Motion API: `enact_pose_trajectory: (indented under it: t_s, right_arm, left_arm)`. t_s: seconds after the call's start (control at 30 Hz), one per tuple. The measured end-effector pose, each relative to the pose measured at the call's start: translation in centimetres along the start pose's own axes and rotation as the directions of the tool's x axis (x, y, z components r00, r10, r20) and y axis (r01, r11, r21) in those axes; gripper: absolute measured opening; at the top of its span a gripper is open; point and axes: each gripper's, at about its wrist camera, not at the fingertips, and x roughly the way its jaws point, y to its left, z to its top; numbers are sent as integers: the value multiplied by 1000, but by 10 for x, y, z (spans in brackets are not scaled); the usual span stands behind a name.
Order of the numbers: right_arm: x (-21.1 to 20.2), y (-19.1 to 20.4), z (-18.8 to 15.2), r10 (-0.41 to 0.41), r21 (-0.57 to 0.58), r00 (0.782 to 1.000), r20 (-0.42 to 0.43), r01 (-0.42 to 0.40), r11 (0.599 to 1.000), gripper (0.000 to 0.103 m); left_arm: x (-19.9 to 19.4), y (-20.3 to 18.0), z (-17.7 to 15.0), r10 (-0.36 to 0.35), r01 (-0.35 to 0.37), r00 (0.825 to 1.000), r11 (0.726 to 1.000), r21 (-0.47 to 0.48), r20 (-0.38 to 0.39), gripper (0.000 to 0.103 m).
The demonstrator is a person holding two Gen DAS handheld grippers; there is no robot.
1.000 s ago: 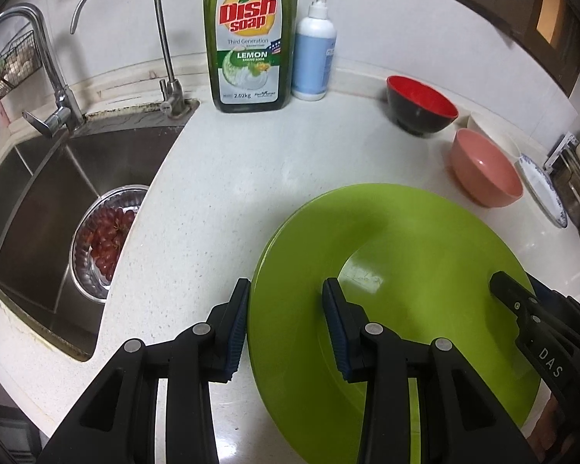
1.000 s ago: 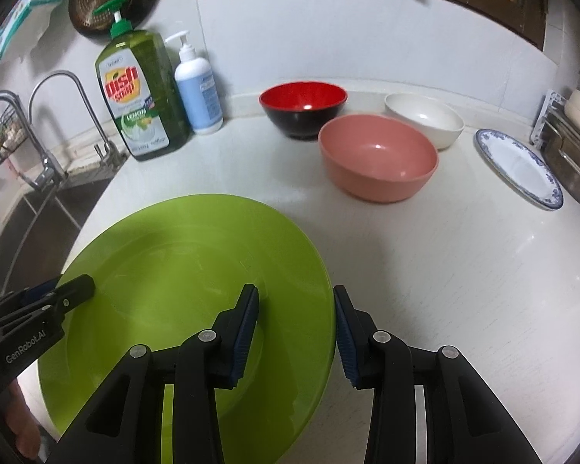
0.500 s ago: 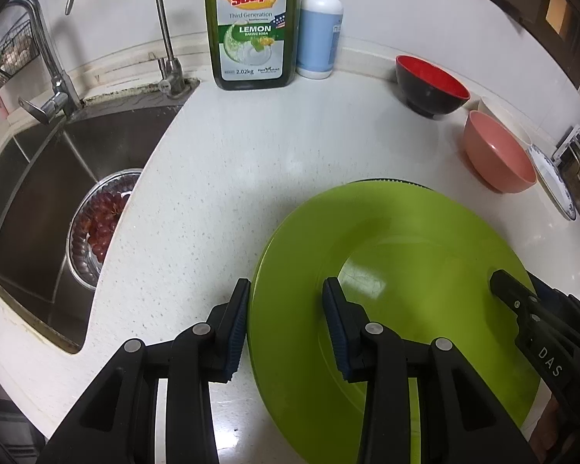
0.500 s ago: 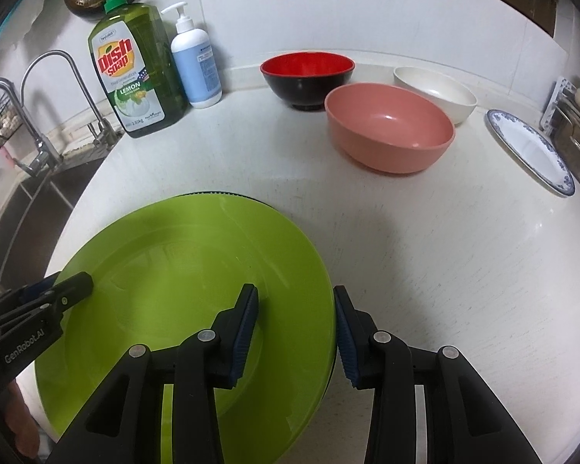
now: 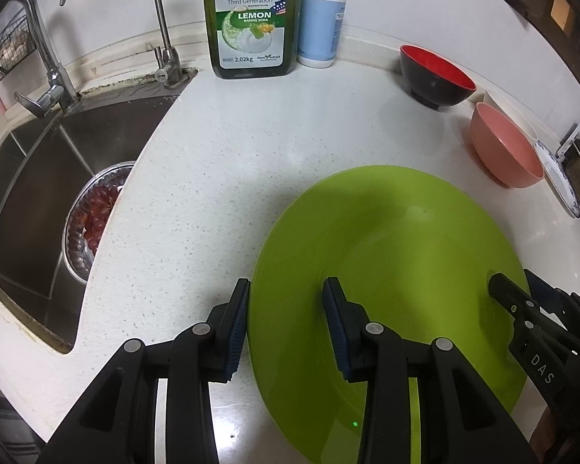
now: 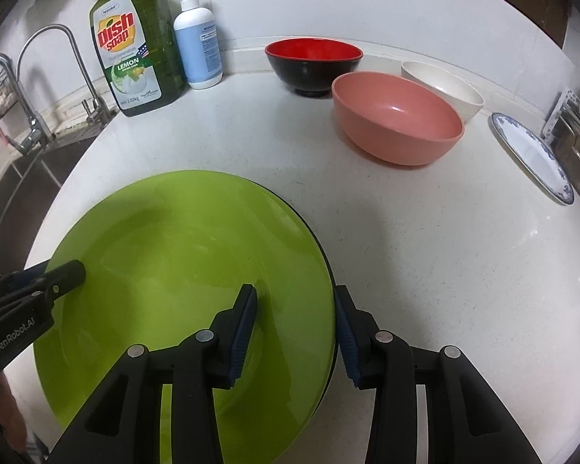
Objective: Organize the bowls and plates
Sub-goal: 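Carry the lime-green plate with both tools across the counter toward the sink, then lower the green plate onto the counter and open both tools, then move both open tools toward the rim of the blue-and-white plate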
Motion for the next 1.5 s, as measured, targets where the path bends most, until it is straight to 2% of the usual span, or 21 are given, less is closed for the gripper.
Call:
enact_pose_trajectory:
  t_s: [0.23,0.33,0.47,0.53,0.57,0.83,1.0,1.3,1.5]
  right_arm:
    - [2,1,0,-19,-16,1000,-6,19,1000,42]
    - [2,0,0,-14,-17,1000,-6,14,1000,42]
    - [1,-3,1,3,1,1000,-15,-3,1000,42]
    - [0,-4,1,10,6,1000,-12,-10,1000,48]
    - [-2,-4,2,11,6,1000,-6,-11,1000,49]
    - [-23,-18,4,14,31,999,46,-15,999,58]
    - [-40,-32,6,-3,52,996,87,-2,999,65]
    - [-69,-71,5,-59,115,987,150,41,993,75]
    - [-89,-103,4,-117,167,975,190,86,982,75]
  left_arm:
    - [0,0,1,4,-4,1000,1000,5,6,37]
    - [-4,-2,2,28,-29,999,999,18,28,37]
    - [-10,-4,4,47,-48,998,998,31,50,45]
    - [-15,-7,6,49,-52,997,998,39,65,49]
    - [-17,-9,7,49,-52,996,998,44,73,54]
    - [-37,-28,16,20,-31,991,996,86,134,73]
    - [-50,-48,21,1,-21,985,993,119,170,88]
    - [-71,-93,28,-48,0,970,980,197,238,98]
    - [-87,-133,38,-111,33,952,964,266,285,100]
